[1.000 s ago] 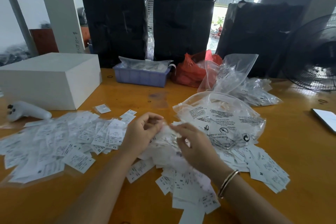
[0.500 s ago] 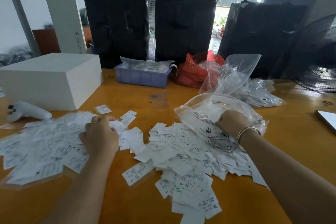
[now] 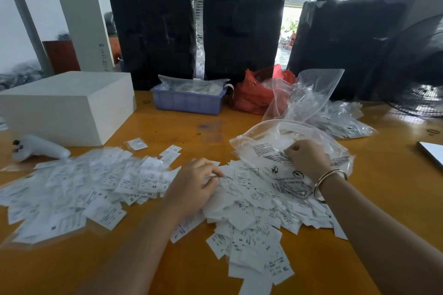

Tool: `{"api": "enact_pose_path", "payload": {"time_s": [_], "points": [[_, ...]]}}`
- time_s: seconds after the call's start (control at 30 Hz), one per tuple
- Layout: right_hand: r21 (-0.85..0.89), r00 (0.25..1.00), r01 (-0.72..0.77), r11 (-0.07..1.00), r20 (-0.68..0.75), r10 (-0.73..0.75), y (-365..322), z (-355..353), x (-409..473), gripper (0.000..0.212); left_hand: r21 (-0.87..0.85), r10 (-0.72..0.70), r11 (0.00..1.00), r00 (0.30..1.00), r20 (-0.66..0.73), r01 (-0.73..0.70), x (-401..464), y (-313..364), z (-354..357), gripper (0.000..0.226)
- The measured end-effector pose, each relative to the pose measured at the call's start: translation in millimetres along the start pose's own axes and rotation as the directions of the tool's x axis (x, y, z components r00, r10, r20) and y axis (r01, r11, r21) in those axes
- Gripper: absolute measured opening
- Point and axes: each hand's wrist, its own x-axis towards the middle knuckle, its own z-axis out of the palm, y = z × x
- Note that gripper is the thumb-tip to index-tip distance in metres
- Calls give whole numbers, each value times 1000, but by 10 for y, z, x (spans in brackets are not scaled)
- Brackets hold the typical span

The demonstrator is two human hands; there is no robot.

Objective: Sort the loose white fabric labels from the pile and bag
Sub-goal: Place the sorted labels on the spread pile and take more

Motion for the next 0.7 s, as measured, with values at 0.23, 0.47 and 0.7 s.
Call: {"api": "enact_pose_path", "payload": {"time_s": [0.23,0.47,0.7], "points": [[-88,986,1,996,168,14,27,0,3,19,-4,0,1000,985,173,1,-10,52,100,16],[285,998,-52,957,57,37,65,-26,5,27,-30,-3,999,984,180,9,-3,67,100,16],[520,959,284,806,-159,-235,-283,-203,-383,22,-256,-50,965,998,29,55,3,152,84,15]]}}
